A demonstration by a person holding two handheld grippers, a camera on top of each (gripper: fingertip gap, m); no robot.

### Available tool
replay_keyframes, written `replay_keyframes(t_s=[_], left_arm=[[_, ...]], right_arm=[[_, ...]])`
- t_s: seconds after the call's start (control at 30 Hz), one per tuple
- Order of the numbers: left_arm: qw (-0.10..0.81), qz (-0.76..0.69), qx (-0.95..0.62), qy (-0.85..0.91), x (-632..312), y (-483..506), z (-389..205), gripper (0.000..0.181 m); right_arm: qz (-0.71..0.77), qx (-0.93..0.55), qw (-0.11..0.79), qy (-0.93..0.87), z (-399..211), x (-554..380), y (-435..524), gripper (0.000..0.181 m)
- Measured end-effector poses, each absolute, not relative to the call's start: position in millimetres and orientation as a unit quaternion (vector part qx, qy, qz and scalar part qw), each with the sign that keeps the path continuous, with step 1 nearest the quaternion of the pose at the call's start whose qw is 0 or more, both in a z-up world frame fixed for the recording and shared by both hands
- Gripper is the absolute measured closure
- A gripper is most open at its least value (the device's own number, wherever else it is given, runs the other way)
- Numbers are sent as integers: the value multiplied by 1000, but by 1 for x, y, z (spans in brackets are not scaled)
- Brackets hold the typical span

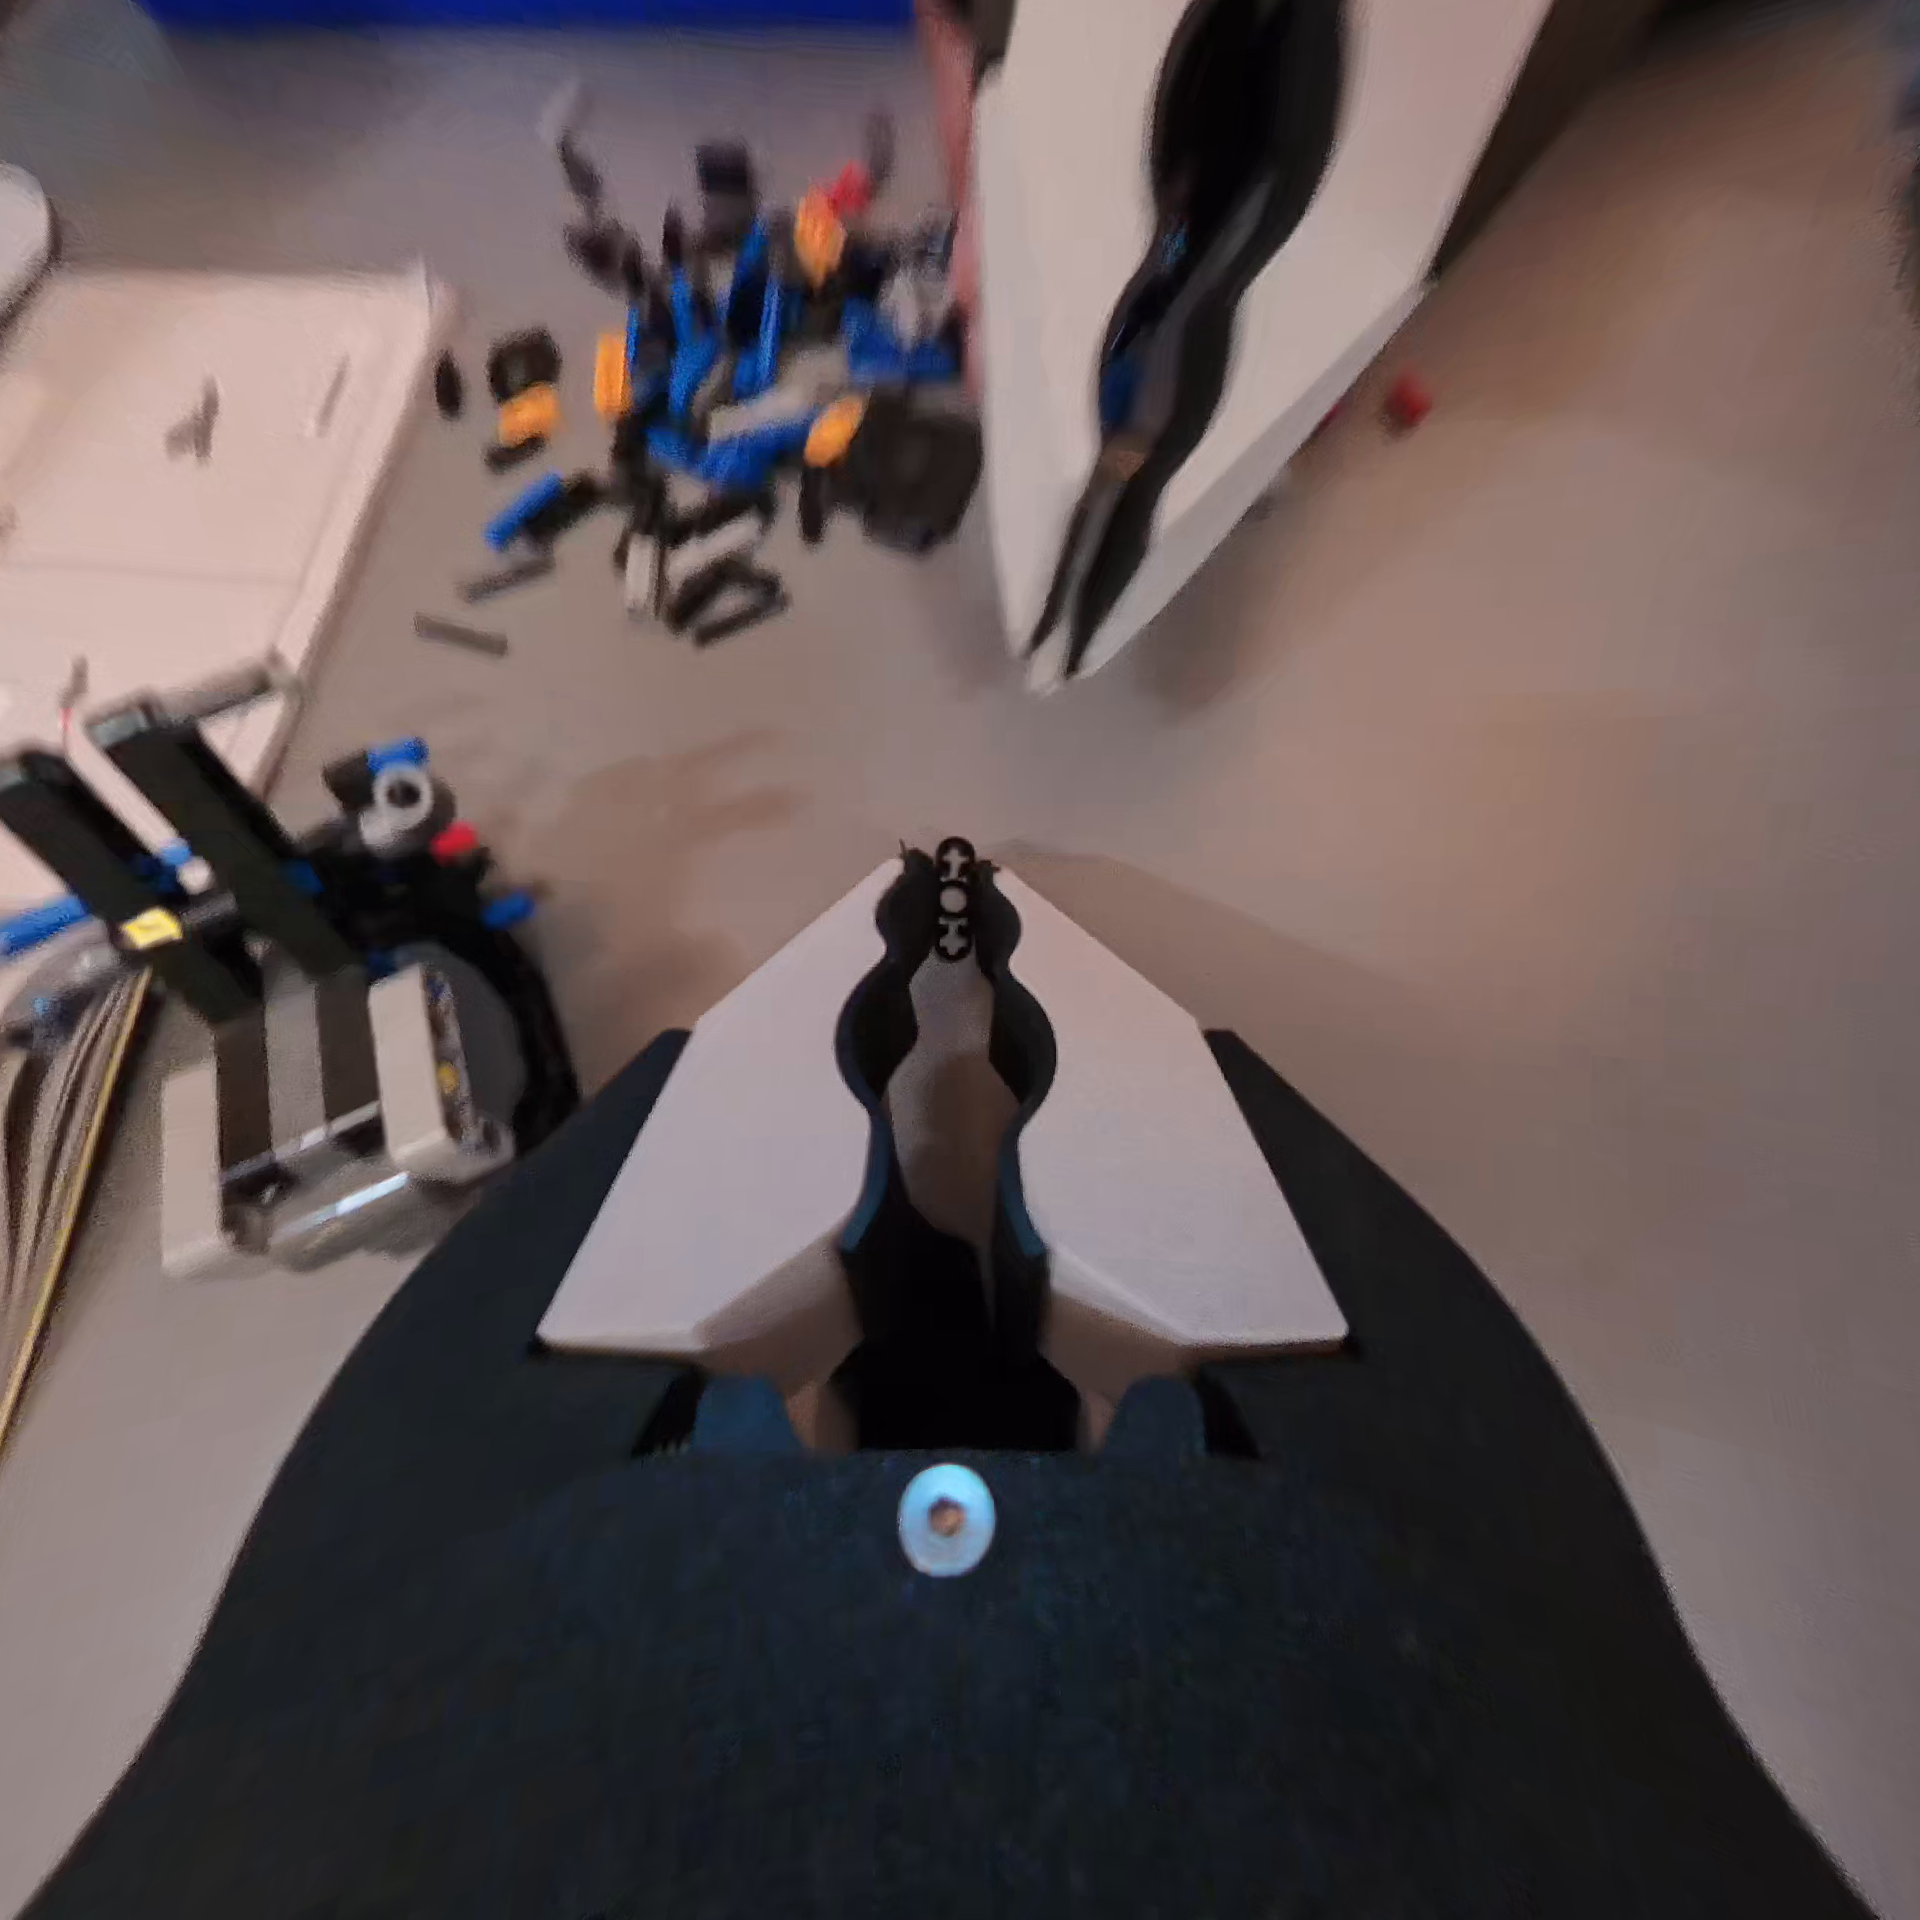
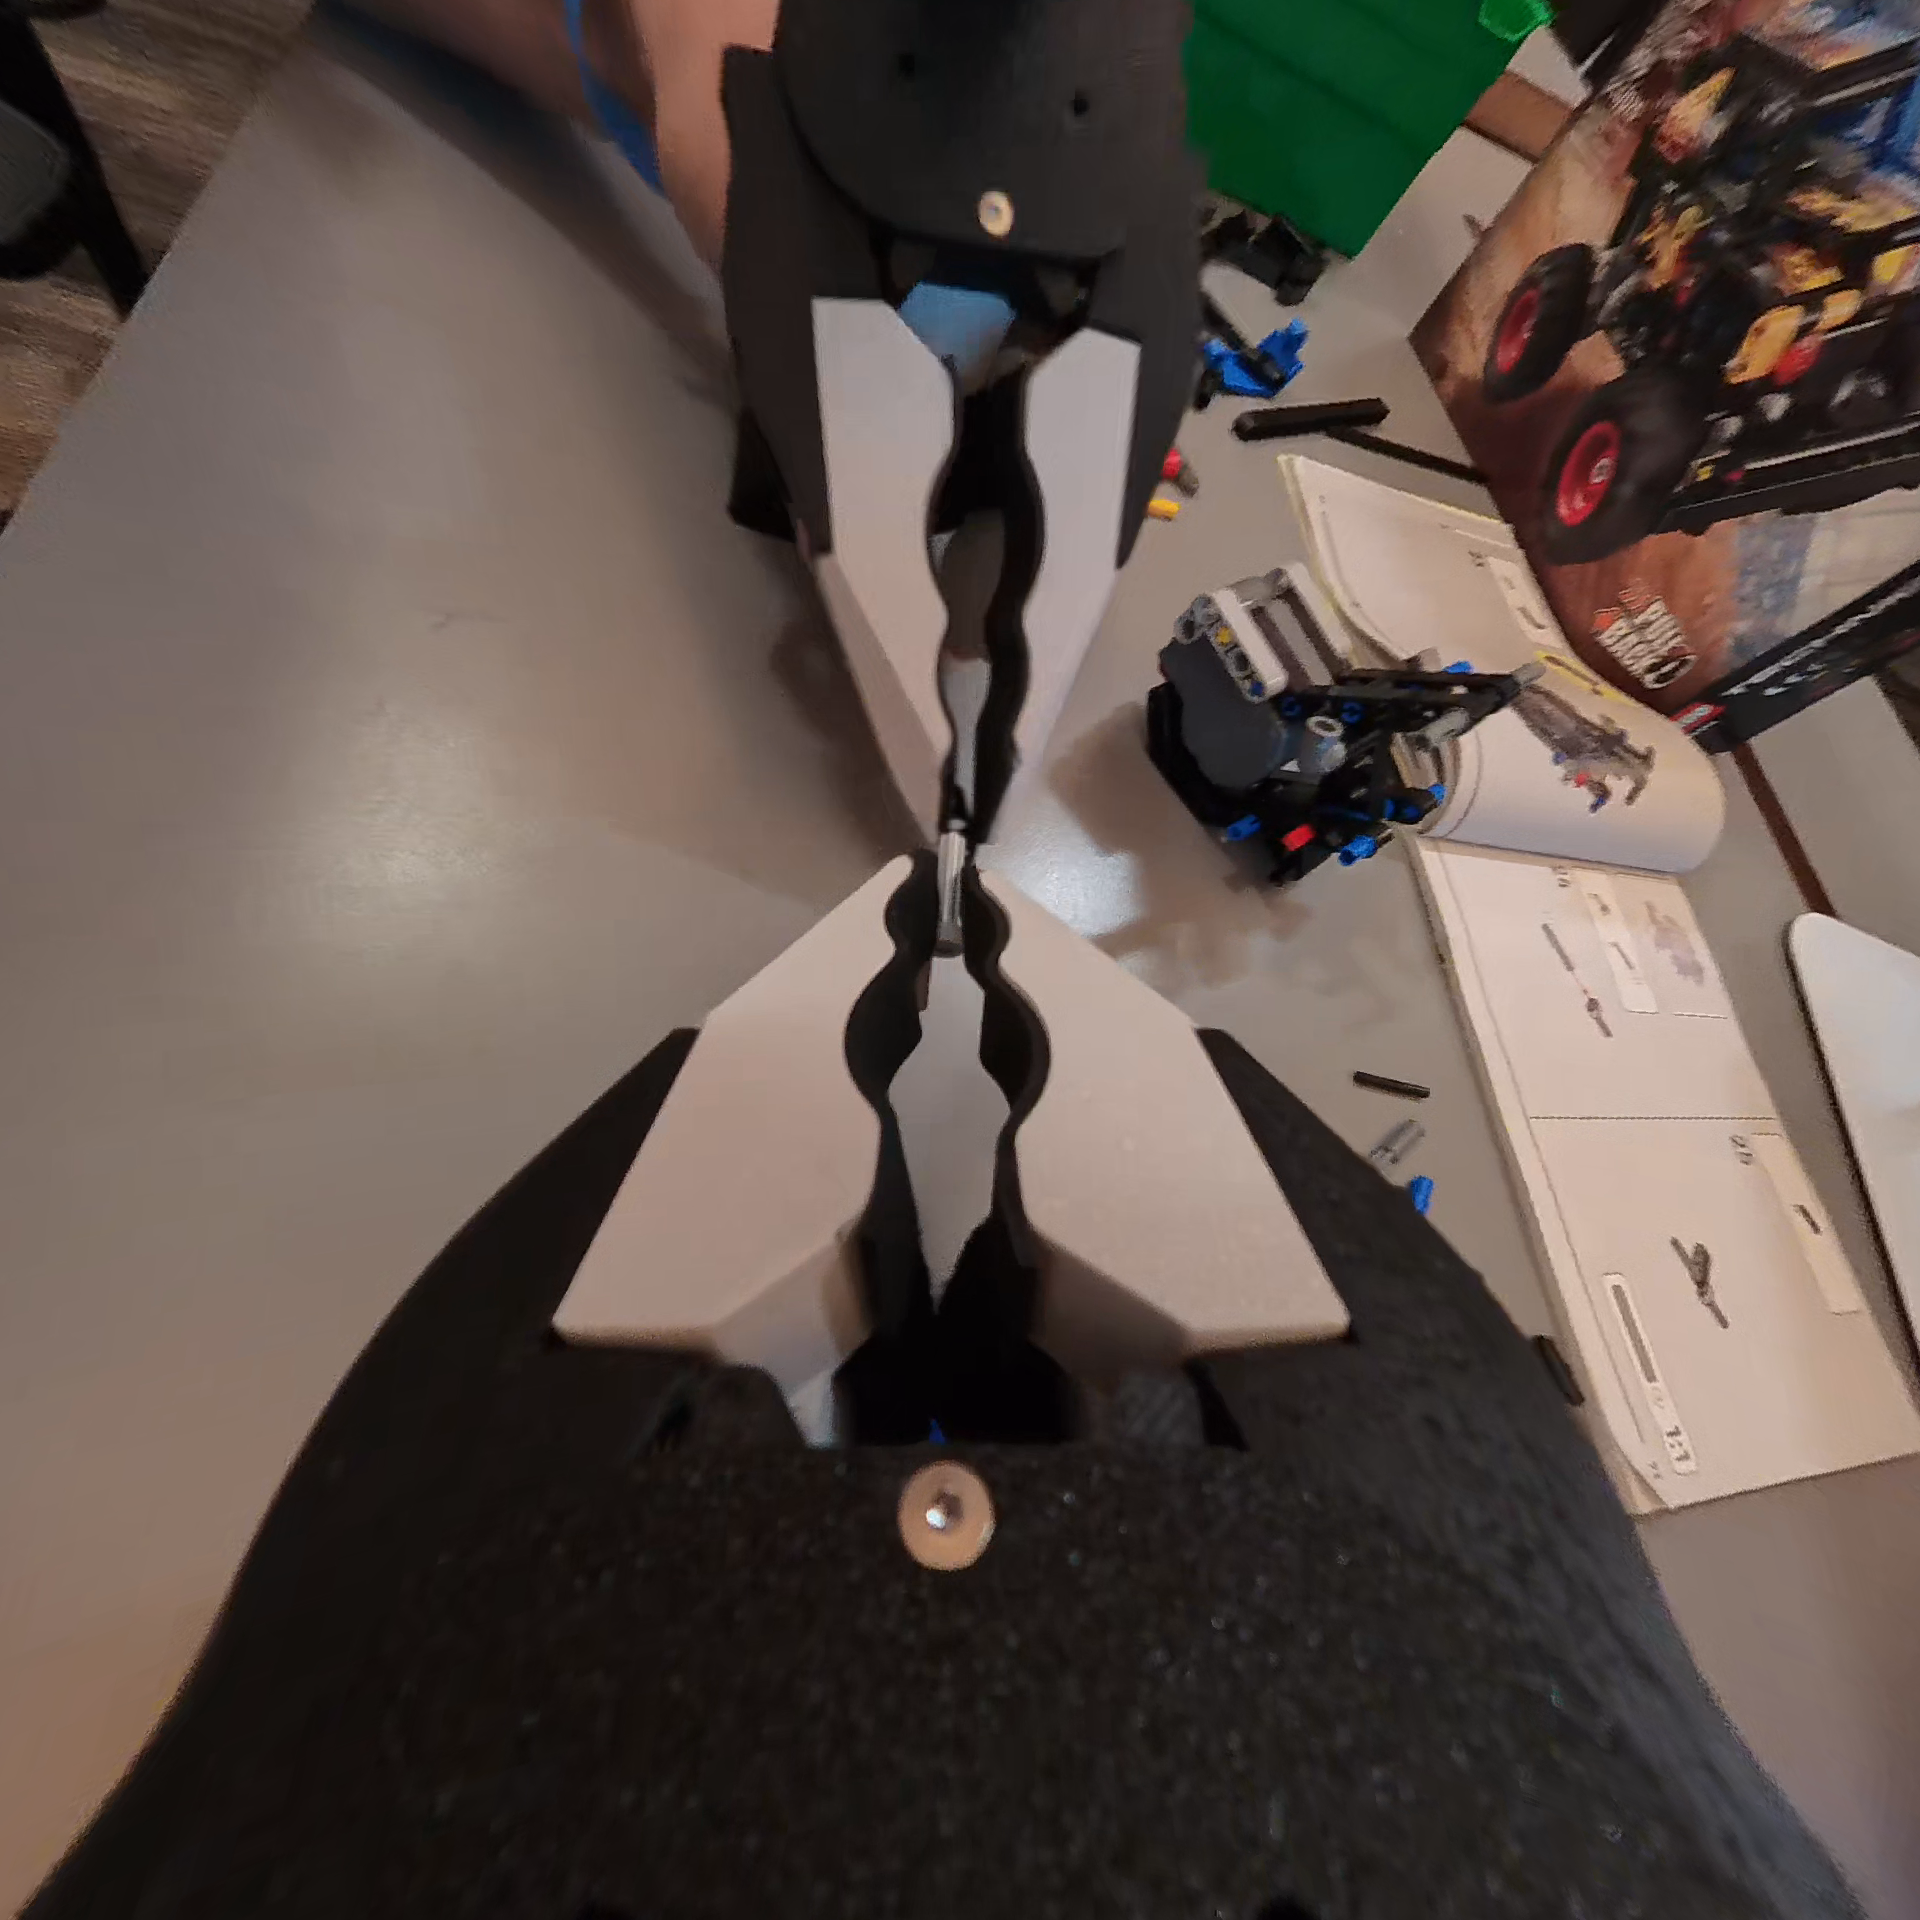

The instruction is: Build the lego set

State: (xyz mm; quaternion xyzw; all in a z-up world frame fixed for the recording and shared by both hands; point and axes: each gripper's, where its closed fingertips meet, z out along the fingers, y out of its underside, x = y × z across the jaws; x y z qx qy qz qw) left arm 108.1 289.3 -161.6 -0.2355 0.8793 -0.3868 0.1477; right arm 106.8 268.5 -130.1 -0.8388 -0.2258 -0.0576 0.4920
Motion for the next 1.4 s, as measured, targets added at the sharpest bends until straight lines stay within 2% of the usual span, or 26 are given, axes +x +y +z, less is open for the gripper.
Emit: replay_keyframes(t_s=[0.13, 0.37, 0.63, 0.87, 0.97, 1.2, 1.4], left_arm=[[189, -518, -174, 815, 105, 276, -116, 176], [230, -565, -58, 790, 78, 257, -94, 176], [233, -606, -27, 760, 67, 250, -79, 176], [219, -602, -44, 767, 66, 247, -82, 176], [213, -595, -62, 772, 67, 246, -83, 176], [257, -592, -26, 764, 65, 247, -77, 176], [246, -611, -10, 753, 58, 241, -74, 176]], right_arm=[[-16, -821, 536, -196, -115, 110, 266, 178], [234, -771, 565, -179, -95, 79, 250, 177], [256, -759, 568, -191, -88, 66, 249, 177], [337, -742, 554, -169, -86, 59, 245, 178], [316, -748, 557, -174, -87, 61, 246, 177], [326, -752, 548, -165, -81, 65, 241, 178], [362, -750, 529, -162, -81, 59, 238, 178]])
